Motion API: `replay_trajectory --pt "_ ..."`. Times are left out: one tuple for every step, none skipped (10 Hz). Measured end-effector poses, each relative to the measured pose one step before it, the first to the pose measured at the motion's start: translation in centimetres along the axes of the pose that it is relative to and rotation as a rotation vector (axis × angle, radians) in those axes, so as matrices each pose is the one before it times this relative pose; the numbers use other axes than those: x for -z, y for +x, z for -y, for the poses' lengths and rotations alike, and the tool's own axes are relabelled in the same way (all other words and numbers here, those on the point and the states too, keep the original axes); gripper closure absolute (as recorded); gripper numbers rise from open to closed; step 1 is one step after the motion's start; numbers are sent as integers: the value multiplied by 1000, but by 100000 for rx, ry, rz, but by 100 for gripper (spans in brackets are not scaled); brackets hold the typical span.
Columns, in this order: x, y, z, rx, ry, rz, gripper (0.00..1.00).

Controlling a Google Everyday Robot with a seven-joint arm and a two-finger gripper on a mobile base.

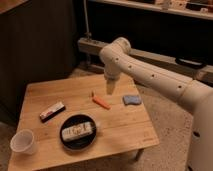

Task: Move the arm in a circular motion

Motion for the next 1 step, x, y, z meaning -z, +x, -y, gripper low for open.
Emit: replay_trajectory --pt "33 -354 1924 1176 820 -5138 33"
